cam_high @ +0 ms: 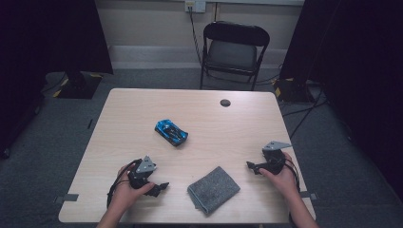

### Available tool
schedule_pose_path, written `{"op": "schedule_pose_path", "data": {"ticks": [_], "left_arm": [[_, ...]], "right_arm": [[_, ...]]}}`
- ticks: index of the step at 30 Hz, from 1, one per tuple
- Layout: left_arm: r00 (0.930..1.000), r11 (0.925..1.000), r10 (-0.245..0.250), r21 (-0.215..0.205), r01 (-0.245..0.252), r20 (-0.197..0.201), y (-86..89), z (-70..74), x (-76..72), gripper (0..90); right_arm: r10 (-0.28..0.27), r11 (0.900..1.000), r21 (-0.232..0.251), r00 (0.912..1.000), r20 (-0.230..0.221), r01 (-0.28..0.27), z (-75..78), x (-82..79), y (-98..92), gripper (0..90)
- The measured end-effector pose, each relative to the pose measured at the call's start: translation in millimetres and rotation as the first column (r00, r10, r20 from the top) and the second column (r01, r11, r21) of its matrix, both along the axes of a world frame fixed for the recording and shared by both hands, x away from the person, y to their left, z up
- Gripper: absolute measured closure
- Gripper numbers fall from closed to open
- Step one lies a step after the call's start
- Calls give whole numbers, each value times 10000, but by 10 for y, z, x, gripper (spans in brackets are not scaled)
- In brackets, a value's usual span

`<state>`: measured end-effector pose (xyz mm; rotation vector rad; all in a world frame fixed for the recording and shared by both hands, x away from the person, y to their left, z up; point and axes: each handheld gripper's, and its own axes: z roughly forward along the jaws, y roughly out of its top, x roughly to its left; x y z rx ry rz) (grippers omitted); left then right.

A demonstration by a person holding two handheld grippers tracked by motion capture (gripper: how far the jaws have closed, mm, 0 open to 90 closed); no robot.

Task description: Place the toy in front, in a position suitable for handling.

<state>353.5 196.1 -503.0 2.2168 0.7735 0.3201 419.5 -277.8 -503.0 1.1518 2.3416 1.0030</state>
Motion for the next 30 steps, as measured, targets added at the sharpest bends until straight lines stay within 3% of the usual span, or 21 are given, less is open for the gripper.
{"op": "schedule_pose_path", "data": {"ticks": [10, 14, 15, 18, 19, 24, 30], "left_arm": [[10000, 10000, -5, 2, 5, -3, 0, 0, 0, 90], [10000, 10000, -3, 1, 3, -2, 0, 0, 1, 90], [10000, 10000, -5, -1, 5, -3, 0, 0, 0, 91], [10000, 10000, -5, 1, 5, -2, 0, 0, 1, 90], [10000, 10000, -5, 3, 5, 0, 0, 0, 1, 90], [10000, 10000, -6, -2, 6, -5, 0, 0, 1, 90], [10000, 10000, -4, 21, 4, -10, 1, 2, 0, 90]], "right_arm": [[49, 10000, -14, 10000, 40, -49, 1, 5, 0, 84], [-145, 9999, -93, 9999, -93, 145, 35, 15, 14, 156], [-67, 9998, -174, 9996, -267, 63, 65, 45, 52, 155], [4, 9996, -272, 9998, -201, -10, 105, 68, 105, 155], [171, 9998, 89, 9995, -284, -168, 158, 107, 182, 155], [485, 9988, -44, 9988, -91, -485, 283, 186, 394, 145], [703, 9971, 301, 9974, -166, -698, 399, 299, 657, 145]]}}
